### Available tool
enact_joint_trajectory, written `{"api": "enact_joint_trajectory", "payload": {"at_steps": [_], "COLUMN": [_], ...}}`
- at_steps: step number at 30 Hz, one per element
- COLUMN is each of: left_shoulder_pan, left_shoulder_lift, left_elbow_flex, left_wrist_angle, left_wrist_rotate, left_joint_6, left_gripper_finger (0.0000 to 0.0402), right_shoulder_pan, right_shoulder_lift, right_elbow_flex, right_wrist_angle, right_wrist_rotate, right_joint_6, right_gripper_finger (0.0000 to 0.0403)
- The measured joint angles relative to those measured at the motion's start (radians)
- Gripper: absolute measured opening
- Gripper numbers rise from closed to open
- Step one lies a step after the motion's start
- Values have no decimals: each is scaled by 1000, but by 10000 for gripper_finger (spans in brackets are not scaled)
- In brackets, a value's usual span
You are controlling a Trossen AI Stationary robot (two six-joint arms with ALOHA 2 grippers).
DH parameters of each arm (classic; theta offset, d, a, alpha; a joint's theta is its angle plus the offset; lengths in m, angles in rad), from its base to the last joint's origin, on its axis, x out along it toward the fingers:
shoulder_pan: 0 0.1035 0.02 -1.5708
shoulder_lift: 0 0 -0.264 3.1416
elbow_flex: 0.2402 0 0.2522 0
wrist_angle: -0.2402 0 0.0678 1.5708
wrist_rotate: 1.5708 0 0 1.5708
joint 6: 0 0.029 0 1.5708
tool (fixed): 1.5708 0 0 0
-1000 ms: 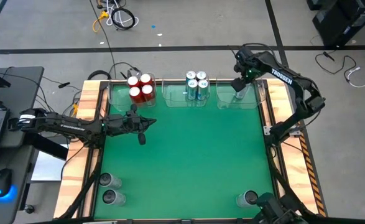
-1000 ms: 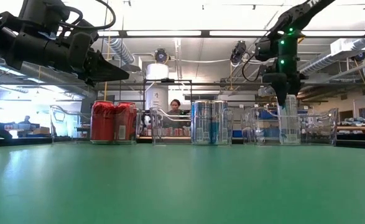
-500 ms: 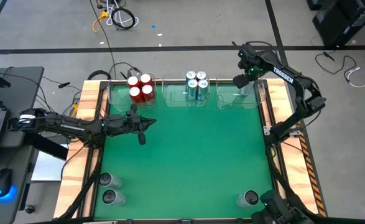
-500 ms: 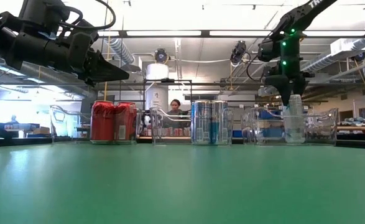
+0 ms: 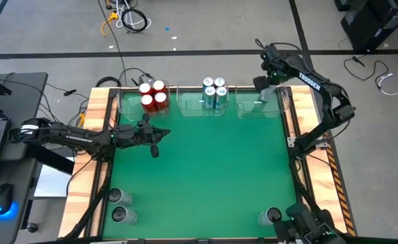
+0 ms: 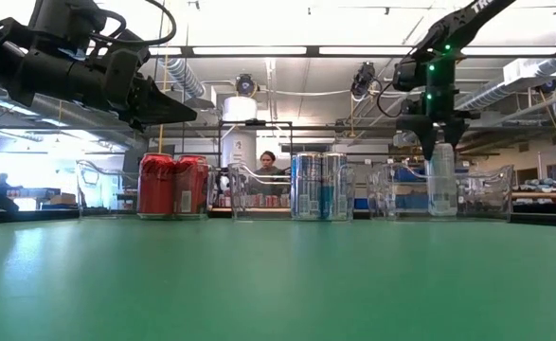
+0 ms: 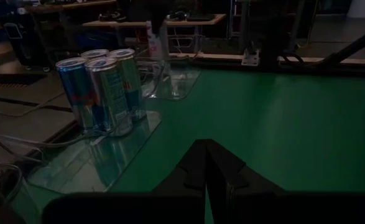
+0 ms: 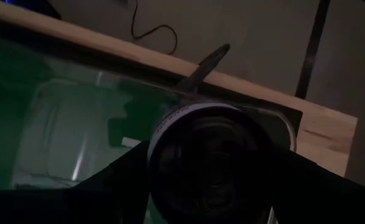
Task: Sort soda cans
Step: Put the white soda can into the transparent right bin
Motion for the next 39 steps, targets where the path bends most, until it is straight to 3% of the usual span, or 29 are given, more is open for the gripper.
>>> {"api": "enact_joint_trajectory", "payload": {"at_steps": [17, 24, 39], "left_shoulder_pan": [0, 0, 0], "left_shoulder_lift": [0, 0, 0], "left_elbow_flex": [0, 0, 0], "left_wrist_angle": [0, -3, -6], "left_wrist_rotate": [0, 0, 0], "left_joint_6": [-1, -1, 1], "left_gripper_finger": [5, 5, 5], "right_shoulder_pan": [14, 44, 54], "right_shoulder_lift": [0, -8, -5], "right_elbow_flex": [-1, -69, -66], "right_wrist_angle": [36, 106, 68], "right_wrist_rotate": [1, -19, 43], "right_joint_6": [54, 82, 130], "right_gripper_finger": [253, 252, 253]}}
